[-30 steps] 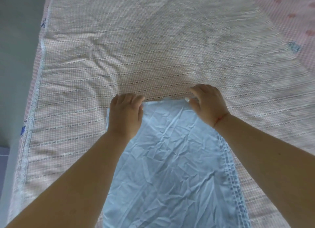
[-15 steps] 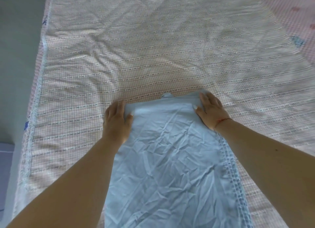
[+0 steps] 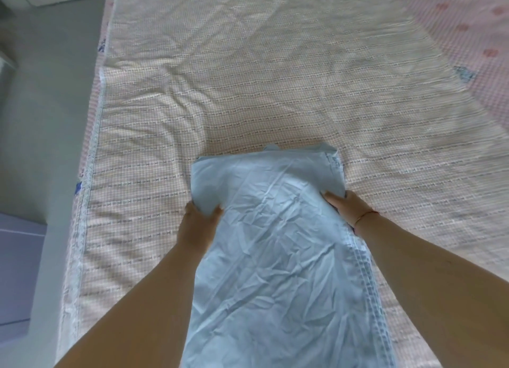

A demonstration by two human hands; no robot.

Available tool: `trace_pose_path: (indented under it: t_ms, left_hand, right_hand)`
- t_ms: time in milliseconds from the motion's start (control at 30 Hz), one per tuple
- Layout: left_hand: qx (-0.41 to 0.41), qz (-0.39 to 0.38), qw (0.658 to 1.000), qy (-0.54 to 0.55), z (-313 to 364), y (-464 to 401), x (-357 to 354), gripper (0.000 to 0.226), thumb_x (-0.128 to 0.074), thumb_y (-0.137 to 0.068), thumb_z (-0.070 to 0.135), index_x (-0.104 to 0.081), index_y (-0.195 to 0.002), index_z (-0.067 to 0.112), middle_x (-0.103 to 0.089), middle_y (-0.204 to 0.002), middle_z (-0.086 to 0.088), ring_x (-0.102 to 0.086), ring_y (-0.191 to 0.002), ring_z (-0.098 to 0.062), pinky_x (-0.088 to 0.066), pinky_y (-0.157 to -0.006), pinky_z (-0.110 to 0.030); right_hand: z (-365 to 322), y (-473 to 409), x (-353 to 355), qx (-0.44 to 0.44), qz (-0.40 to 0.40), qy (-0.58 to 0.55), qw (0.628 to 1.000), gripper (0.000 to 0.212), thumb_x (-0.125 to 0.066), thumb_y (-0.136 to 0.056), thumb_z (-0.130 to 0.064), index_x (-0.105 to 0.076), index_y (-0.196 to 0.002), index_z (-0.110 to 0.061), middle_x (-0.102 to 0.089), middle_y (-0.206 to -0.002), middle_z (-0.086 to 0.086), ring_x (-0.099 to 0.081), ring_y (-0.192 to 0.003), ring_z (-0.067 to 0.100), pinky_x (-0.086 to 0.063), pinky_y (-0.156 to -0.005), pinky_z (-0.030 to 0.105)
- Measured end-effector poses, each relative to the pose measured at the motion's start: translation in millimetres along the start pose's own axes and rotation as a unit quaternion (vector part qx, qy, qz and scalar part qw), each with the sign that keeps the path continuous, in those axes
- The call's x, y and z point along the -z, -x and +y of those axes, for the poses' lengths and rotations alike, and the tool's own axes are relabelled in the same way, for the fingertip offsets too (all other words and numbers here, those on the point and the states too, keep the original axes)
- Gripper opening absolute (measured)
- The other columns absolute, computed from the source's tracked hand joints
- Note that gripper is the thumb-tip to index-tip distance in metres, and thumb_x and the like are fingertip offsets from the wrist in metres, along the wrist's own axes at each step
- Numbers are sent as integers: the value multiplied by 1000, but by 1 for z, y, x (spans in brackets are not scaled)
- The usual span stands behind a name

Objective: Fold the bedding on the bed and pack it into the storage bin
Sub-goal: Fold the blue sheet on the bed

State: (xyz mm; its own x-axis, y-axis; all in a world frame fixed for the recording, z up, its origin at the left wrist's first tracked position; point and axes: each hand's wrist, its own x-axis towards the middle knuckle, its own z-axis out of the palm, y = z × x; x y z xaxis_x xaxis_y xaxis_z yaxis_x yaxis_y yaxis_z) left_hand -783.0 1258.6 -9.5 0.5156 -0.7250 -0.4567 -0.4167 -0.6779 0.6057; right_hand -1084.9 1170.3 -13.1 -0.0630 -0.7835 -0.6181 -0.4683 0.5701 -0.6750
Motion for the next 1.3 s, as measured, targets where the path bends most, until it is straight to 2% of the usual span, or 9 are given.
trace_pose_path:
  t_ms: [133, 300, 433, 533, 633, 733, 900, 1100, 1300]
  left_hand:
    - [90, -65, 990, 85, -24, 32, 12, 70, -83, -61, 54, -68, -104, 2, -73, -88, -12, -69, -80, -27, -55, -73, -35]
    - [187, -148, 935, 261, -31, 61, 27, 68, -93, -45, 26, -69, -99, -7, -71, -93, -26, -68, -82, -34, -54, -81, -48]
    - [156, -147, 921, 325, -4, 80, 56, 58, -82, -57, 23, -67, -104, -8, -71, -100, -24, -70, -76, -31, -59, -77, -45]
    - [110, -140, 920, 348, 26, 84, 86, 37, -76, -74, 18, -67, -102, -5, -72, -96, -19, -72, -73, -26, -60, -60, -35]
    - [67, -94, 926, 359, 68, 78, 123, 40, -83, -72, 28, -66, -94, -2, -71, -94, -18, -72, -79, -28, -59, -73, -45]
    - [10, -37, 930, 365, 102, 62, 157, 85, -93, -40, 57, -67, -97, 0, -65, -101, -16, -62, -94, -30, -45, -95, -60]
    - [-70, -15, 915, 396, 142, 78, 194, 59, -86, -59, 46, -70, -101, 8, -72, -109, -7, -67, -103, -29, -51, -95, -50]
    - [31, -28, 948, 315, 86, 81, 155, 70, -84, -61, 45, -65, -108, -4, -71, -105, -12, -67, -98, -31, -52, -89, -41]
    - [203, -96, 964, 139, 0, 114, 84, 55, -75, -80, 30, -56, -117, -6, -61, -100, -17, -56, -76, -25, -43, -59, -30]
  right_hand:
    - [28, 30, 12, -23, -122, -37, 992, 54, -76, -75, -21, -58, -125, -8, -66, -108, 6, -59, -109, 21, -40, -89, 28]
    - [60, 44, 28, -80, -127, -39, 988, 79, -94, -45, -38, -67, -111, -6, -70, -107, 9, -61, -108, 30, -45, -99, 42]
    - [16, 80, 52, -52, -158, -161, 973, 66, -88, -50, -17, -64, -109, 3, -72, -95, 17, -69, -89, 32, -55, -84, 48]
    - [-31, 103, 74, 9, -179, -225, 958, 88, -96, -28, -30, -65, -104, 3, -72, -94, 18, -71, -82, 31, -59, -64, 38]
    - [-85, 110, 90, 69, -129, -226, 963, 56, -84, -61, -23, -64, -108, 1, -73, -95, 15, -71, -83, 27, -58, -67, 36]
    - [-138, 119, 104, 129, -71, -227, 963, 15, -63, -86, -12, -65, -99, -5, -69, -100, 14, -67, -90, 28, -53, -77, 38]
    - [-188, 127, 113, 192, -6, -224, 956, 27, -68, -84, -21, -64, -103, -2, -66, -102, 10, -61, -98, 28, -49, -90, 43]
    - [-136, 105, 90, 59, -11, -96, 994, 98, -79, -51, -58, -55, -125, 2, -62, -117, 12, -57, -109, 33, -44, -102, 48]
    - [-33, 108, 57, -173, -134, 57, 974, 78, -73, -66, -53, -54, -128, -8, -62, -119, 4, -57, -107, 23, -40, -79, 31]
